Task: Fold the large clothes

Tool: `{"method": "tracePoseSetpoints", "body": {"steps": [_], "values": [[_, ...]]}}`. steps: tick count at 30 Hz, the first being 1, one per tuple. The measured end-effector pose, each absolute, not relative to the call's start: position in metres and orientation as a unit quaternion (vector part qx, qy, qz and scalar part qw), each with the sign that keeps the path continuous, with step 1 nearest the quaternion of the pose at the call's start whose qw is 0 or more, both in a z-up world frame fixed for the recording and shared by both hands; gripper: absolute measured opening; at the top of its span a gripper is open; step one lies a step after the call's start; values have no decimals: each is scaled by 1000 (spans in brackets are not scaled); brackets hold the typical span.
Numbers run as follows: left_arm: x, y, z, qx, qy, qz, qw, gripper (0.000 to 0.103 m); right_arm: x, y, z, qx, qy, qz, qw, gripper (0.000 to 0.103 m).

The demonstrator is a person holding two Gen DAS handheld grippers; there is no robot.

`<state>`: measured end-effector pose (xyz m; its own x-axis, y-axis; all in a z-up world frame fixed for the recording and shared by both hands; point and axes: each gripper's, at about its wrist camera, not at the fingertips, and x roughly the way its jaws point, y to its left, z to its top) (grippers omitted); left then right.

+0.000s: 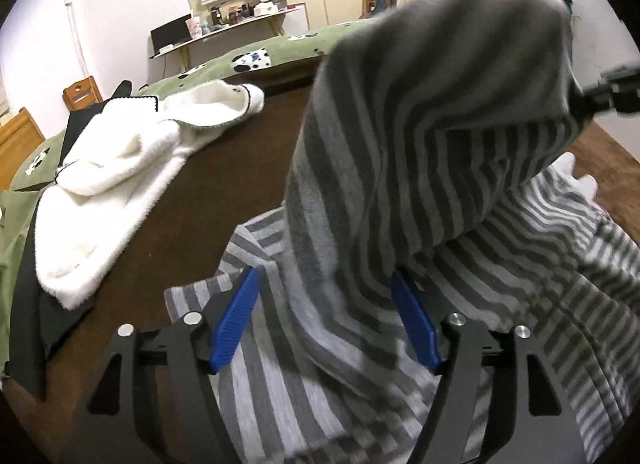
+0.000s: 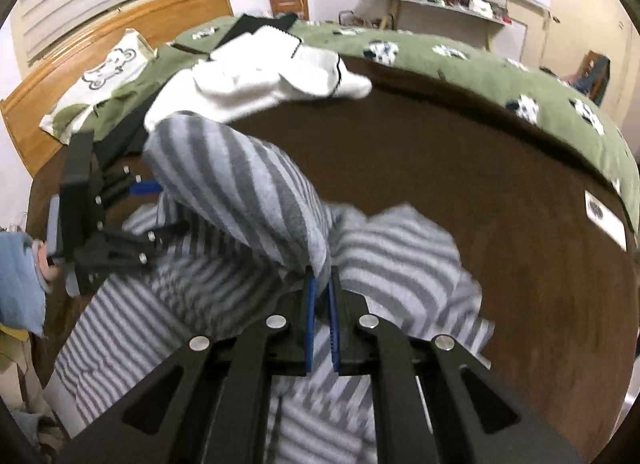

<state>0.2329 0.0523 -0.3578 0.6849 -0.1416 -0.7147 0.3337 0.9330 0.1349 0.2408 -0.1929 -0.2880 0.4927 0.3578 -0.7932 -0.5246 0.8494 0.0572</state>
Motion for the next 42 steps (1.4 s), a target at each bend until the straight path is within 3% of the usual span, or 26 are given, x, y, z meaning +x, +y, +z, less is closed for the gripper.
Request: {"method": "tracePoseSetpoints", "body": {"steps": [15,17,19,21,26,29,42], "values": [[156,46,-365,117,410,-167,889,81,166,-208,-379,-114,491,190,843,9],[149,49,-368,117,415,-167,887,81,165,-209,-385,-110,498,179,841,14],[145,52,-367,113,417,-165,887,81,163,-211,-388,-105,507,166,839,30],[143,56,-359,103,412,-161,891,81,158,-215,-384,-87,506,155,844,39],[143,57,-324,92,383,-157,906,89,157,-226,-347,-22,473,121,872,53],[151,54,-310,75,375,-161,910,96,168,-228,-324,-6,452,104,886,54],[195,12,-332,77,370,-198,904,96,260,-232,-329,-15,435,109,893,54]]}}
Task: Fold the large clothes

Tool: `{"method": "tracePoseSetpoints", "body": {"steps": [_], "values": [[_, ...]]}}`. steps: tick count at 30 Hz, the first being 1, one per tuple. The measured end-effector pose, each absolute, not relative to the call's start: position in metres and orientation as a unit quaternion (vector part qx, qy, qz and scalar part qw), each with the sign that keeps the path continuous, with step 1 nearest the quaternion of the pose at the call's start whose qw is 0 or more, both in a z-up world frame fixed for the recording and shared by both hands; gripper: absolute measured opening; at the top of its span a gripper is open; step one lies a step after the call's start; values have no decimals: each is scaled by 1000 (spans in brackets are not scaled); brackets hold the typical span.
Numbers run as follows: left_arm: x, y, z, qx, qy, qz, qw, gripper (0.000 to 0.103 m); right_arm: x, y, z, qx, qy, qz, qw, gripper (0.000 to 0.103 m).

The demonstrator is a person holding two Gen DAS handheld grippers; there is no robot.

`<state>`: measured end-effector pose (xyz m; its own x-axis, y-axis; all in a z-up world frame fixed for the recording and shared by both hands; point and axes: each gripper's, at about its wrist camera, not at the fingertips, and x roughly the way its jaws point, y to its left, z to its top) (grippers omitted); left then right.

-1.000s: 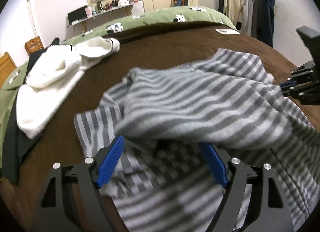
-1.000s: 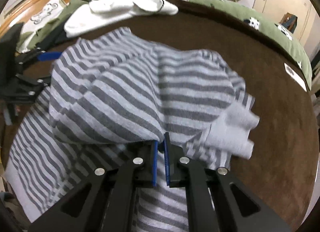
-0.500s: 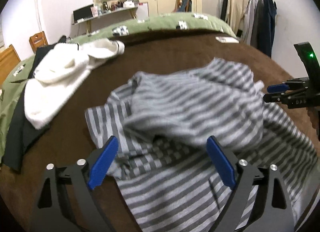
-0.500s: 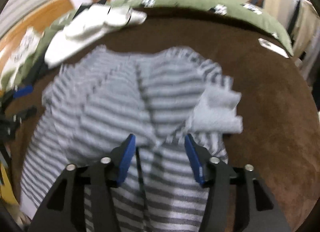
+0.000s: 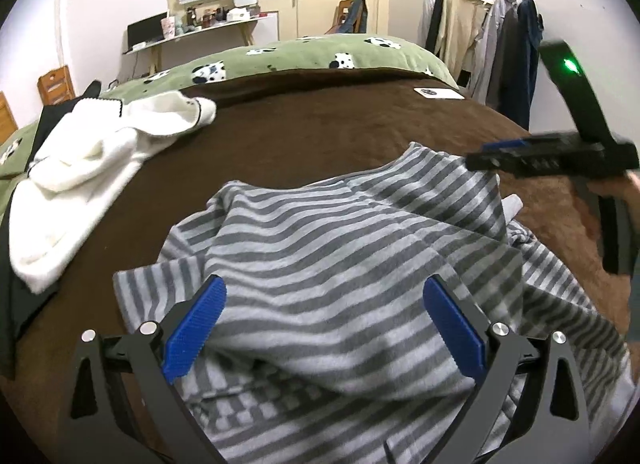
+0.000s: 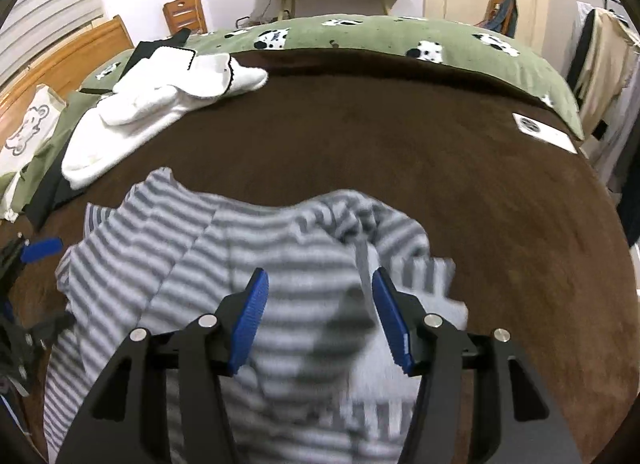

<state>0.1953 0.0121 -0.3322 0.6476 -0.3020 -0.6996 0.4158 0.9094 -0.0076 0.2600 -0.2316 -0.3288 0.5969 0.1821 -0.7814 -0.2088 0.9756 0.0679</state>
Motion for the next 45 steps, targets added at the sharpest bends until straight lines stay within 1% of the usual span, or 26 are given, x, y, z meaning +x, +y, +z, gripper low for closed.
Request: {"method": "tracePoseSetpoints", "body": {"steps": [5,6,7,8,10,12,18,23,26,29,33,34,36,38,39,40,41,42,45], "values": [[202,4,-350,85,379,-212,897,96,295,-219,-340,-17,444,136,885,52],[203,3,-353,85,383,-213,895,96,299,-217,-342,-15,447,138,884,44],[204,3,-358,85,388,-212,893,96,305,-216,-346,-12,454,139,880,33],[205,3,-362,86,391,-212,892,96,308,-216,-349,-8,460,141,877,29],[205,4,-370,82,398,-209,890,96,314,-218,-360,-1,475,142,869,18],[206,4,-376,78,402,-207,888,96,315,-221,-365,6,474,143,869,14],[205,2,-382,77,401,-202,890,97,318,-228,-363,-8,457,125,880,12],[205,3,-401,75,406,-206,887,97,325,-240,-390,0,469,116,875,13],[206,4,-402,72,407,-208,887,97,324,-242,-399,5,464,113,879,14],[206,5,-403,69,407,-210,886,97,325,-247,-404,19,459,115,881,17],[206,5,-403,69,409,-210,885,97,323,-244,-402,9,456,113,883,20],[206,5,-403,70,409,-210,885,97,323,-244,-402,10,456,113,882,25],[206,5,-402,72,410,-208,885,97,324,-244,-402,16,460,112,881,27],[206,4,-400,75,411,-207,885,97,323,-243,-399,19,463,108,879,33],[206,5,-398,75,411,-207,885,97,323,-242,-395,20,465,106,879,41],[206,4,-396,76,412,-207,884,97,322,-240,-391,20,464,103,879,56],[205,5,-392,76,413,-207,883,97,318,-239,-386,22,461,102,881,66],[205,6,-388,74,414,-207,883,97,316,-237,-382,19,456,94,885,82],[205,14,-370,58,418,-205,883,97,302,-232,-367,14,442,86,893,84]]}}
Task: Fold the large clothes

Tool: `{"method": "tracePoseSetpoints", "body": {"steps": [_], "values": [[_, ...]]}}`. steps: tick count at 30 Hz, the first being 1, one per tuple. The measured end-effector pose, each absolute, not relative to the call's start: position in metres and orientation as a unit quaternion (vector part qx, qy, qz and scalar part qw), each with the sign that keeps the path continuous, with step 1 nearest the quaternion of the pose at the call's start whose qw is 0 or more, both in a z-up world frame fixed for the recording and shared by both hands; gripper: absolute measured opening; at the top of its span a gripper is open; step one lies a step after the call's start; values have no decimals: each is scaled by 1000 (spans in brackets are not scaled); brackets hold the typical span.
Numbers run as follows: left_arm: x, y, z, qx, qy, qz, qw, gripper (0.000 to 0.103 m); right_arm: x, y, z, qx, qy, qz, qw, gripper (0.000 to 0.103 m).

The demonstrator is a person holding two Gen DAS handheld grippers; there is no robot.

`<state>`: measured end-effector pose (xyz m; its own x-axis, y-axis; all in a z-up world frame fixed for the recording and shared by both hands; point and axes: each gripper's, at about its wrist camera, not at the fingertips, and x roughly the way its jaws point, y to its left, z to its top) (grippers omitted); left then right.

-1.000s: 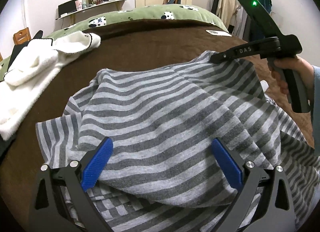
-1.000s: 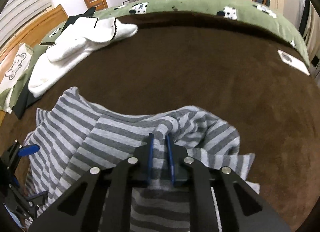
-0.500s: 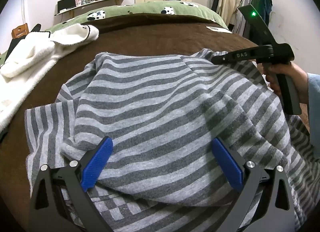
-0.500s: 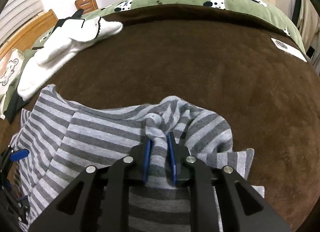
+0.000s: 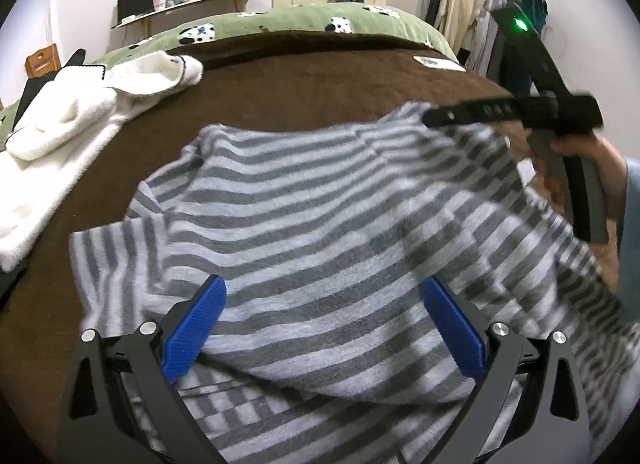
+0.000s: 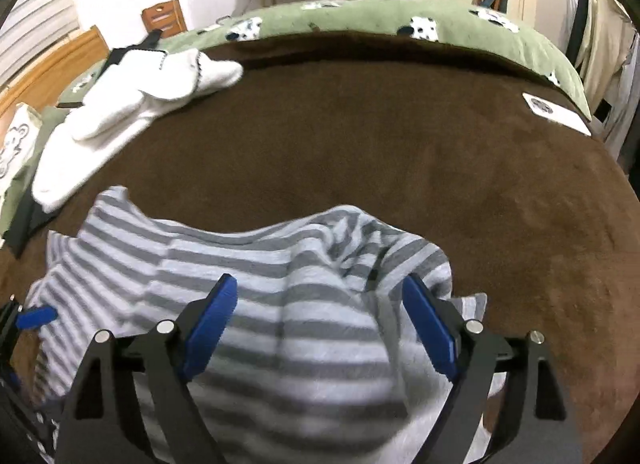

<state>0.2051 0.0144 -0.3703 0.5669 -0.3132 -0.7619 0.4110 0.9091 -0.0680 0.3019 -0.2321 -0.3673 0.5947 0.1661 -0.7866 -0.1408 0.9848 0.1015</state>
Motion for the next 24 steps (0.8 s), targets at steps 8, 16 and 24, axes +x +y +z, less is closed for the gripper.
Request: {"method": "tracePoseSetpoints", "body": {"steps": [8,16,24], "values": [[192,41,-325,54,403,-179,896,97,253,-226,-332,14,424,51,904,96],[170,57,-308,57,414,-176,892,97,213,-213,-316,16,436,41,899,97],[133,73,-302,34,452,-183,872,97,156,-202,-296,6,450,40,892,97]]}}
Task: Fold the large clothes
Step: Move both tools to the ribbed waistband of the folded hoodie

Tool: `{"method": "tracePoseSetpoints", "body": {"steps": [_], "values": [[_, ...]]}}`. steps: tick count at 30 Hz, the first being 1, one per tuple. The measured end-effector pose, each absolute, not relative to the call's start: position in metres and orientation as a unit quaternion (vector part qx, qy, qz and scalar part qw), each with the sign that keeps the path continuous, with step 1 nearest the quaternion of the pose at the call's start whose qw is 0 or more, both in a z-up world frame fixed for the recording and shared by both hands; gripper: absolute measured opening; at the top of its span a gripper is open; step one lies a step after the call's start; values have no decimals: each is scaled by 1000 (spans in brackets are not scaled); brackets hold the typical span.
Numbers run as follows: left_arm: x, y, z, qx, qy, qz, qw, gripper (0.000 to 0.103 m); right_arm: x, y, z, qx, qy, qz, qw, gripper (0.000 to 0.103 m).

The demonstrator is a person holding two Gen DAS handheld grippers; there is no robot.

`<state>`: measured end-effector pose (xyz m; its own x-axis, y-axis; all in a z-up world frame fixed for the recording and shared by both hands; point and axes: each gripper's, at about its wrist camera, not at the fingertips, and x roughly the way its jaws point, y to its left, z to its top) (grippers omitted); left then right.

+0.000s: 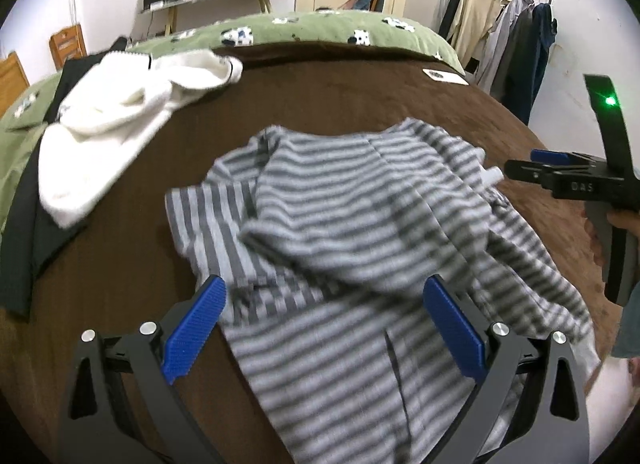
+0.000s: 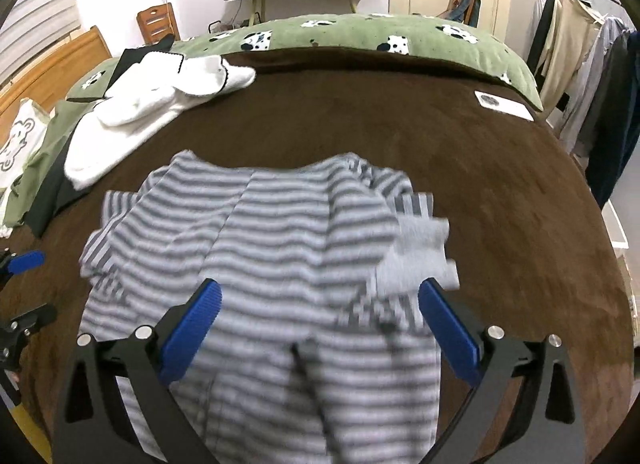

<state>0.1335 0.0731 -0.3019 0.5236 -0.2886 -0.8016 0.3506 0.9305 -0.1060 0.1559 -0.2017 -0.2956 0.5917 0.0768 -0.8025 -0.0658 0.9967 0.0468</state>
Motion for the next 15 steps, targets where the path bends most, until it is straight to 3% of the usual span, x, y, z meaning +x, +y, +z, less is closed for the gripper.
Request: {"method": "tracePoseSetpoints", "body": {"steps": [15], "values": [[45,79,-310,20,521,-127,844,97,61,-197,-314,13,529,69,846,97]]}}
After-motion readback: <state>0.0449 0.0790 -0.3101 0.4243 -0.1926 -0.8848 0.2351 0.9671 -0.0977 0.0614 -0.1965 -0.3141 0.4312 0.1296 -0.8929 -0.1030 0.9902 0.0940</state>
